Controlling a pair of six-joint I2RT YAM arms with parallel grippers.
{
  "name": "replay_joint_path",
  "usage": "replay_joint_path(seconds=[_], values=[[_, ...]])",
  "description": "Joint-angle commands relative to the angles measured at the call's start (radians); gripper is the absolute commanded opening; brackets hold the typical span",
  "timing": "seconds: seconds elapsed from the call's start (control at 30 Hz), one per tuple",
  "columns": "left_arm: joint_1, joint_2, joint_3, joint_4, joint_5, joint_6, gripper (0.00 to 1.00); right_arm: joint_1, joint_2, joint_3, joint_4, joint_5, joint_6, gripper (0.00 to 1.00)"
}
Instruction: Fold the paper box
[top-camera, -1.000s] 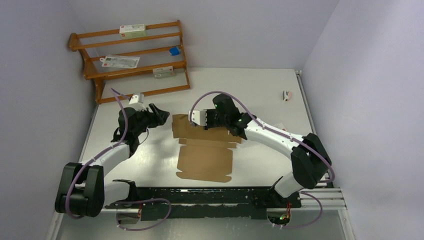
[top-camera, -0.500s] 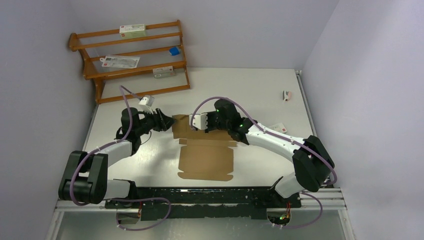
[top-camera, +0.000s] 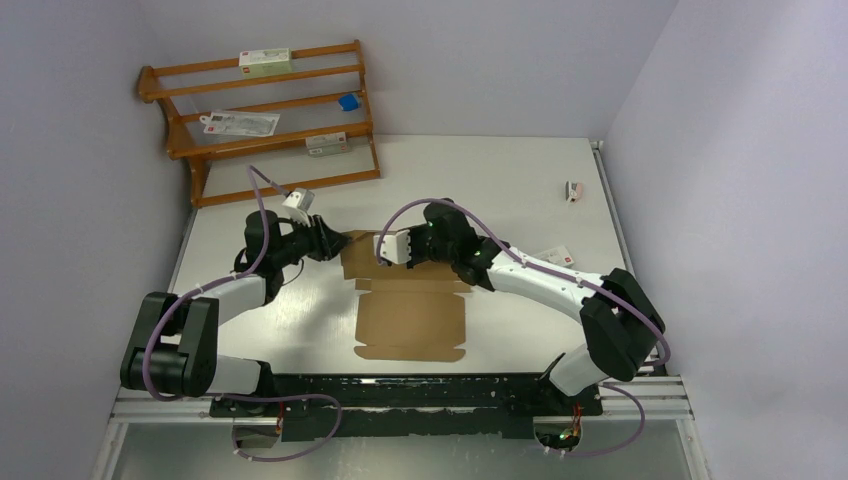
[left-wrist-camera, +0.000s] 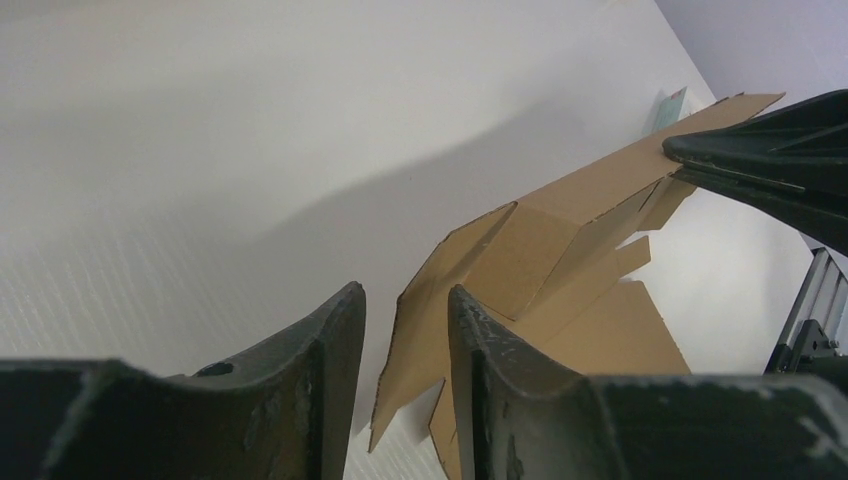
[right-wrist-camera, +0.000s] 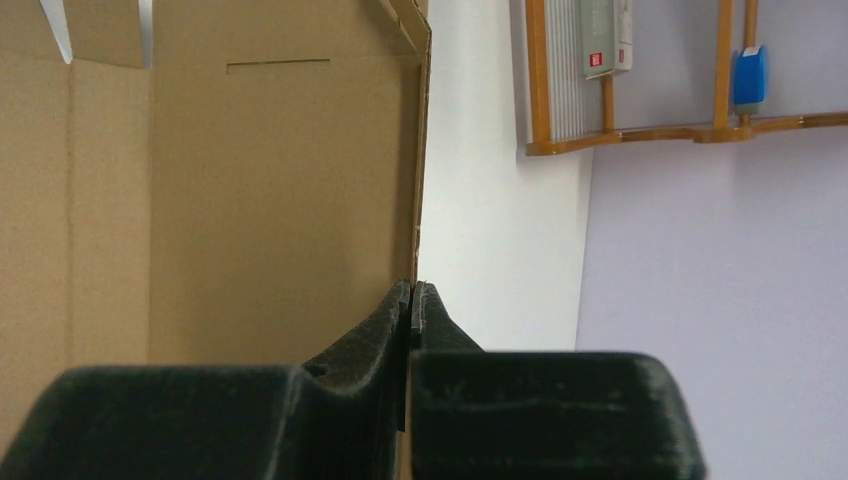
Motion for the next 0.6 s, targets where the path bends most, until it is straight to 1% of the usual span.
replay_joint_path(seconds=[0.0,0.17,0.37,0.43,0.57], values=[[-0.003,-0.010,0.035,-0.017,0.020,0.066,0.40,0.011,0.013,0.023,0.044,0.004,-0.036,0.00],[-0.004,-0.013,0.041,-0.033,0.013,0.092,0.31,0.011,0.032,0.043,0.044,0.009,-0.052,0.00],[-0.005,-0.011,0.080,-0.076,0.009,0.154,0.06,0.011,0.037,0.075,0.020,0.029,-0.036,0.00],[-0.005,-0.021,0.090,-0.080,0.001,0.175,0.05,0.011,0.037,0.097,-0.008,0.040,-0.013,0.01],[-0.005,-0.040,0.108,-0.092,-0.007,0.213,0.05,0.011,0.042,0.147,-0.094,0.078,0.017,0.12]])
